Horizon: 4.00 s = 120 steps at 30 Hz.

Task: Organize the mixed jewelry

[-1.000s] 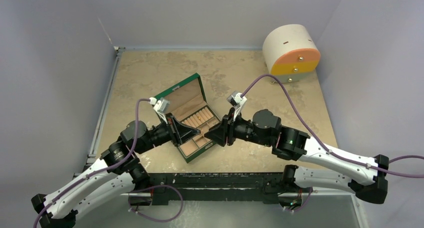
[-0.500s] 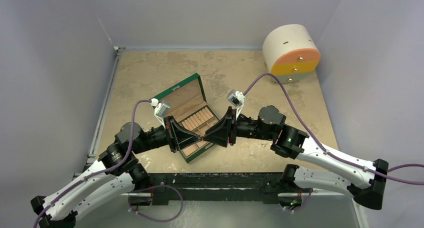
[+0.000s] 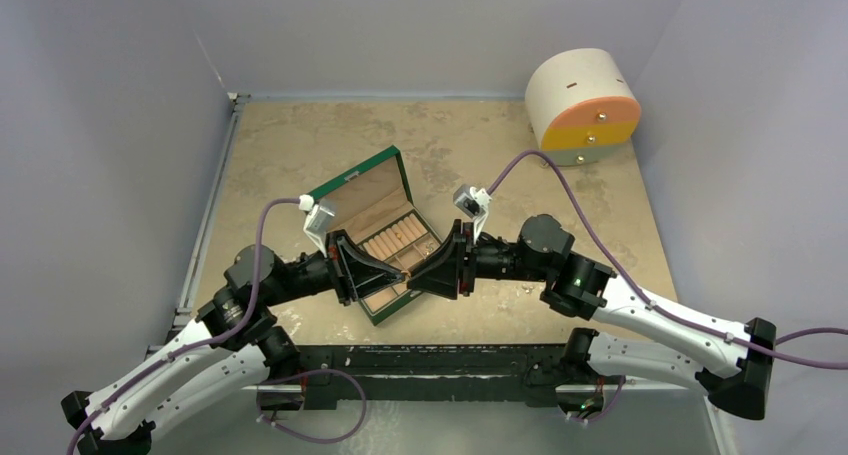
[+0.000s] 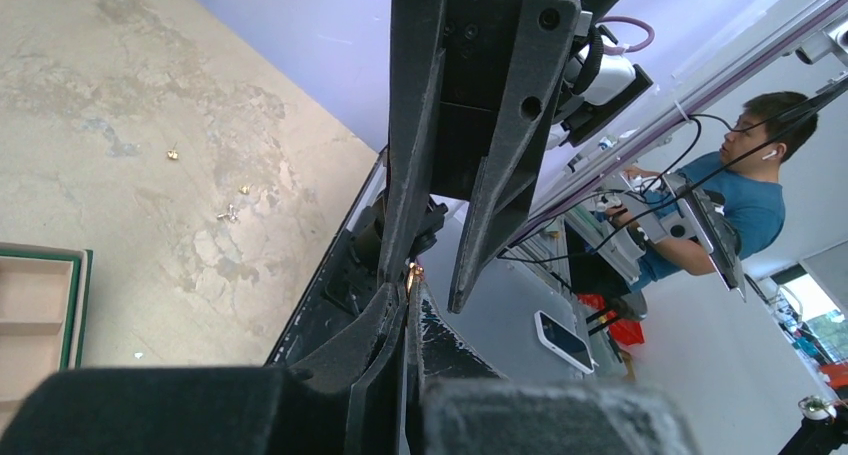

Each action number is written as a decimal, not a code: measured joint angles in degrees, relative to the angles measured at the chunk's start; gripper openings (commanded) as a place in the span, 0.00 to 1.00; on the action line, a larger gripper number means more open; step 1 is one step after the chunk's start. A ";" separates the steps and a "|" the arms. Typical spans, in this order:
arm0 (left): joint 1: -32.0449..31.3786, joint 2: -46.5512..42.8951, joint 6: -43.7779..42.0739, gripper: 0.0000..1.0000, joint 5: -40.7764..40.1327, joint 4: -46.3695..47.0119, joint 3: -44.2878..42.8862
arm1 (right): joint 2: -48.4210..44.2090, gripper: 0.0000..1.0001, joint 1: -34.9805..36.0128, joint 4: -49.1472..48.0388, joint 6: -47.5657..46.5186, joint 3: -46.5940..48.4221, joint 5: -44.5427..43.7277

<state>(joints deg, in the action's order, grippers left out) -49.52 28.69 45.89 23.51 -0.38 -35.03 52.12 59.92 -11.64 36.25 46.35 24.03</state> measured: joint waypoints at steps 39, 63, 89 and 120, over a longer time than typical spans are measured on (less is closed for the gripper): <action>0.00 -1.07 0.59 0.00 0.35 0.35 0.00 | -0.79 0.21 -0.59 -7.61 3.63 -2.56 0.92; 0.00 -1.33 0.59 0.00 0.31 0.35 0.00 | 0.44 0.00 -0.63 -8.46 3.72 -2.56 1.01; 0.00 -4.11 -9.75 0.79 -25.44 -24.06 -11.50 | 8.31 0.00 -0.63 14.08 -6.14 9.84 -21.55; 0.00 -5.11 -17.05 0.83 -51.32 -36.68 -13.79 | 49.66 0.00 -0.74 23.28 -21.16 28.81 -42.29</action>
<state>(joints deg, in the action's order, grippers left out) -49.52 23.57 28.84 -27.81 -37.06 -48.82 101.78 59.18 11.64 15.09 75.16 -18.26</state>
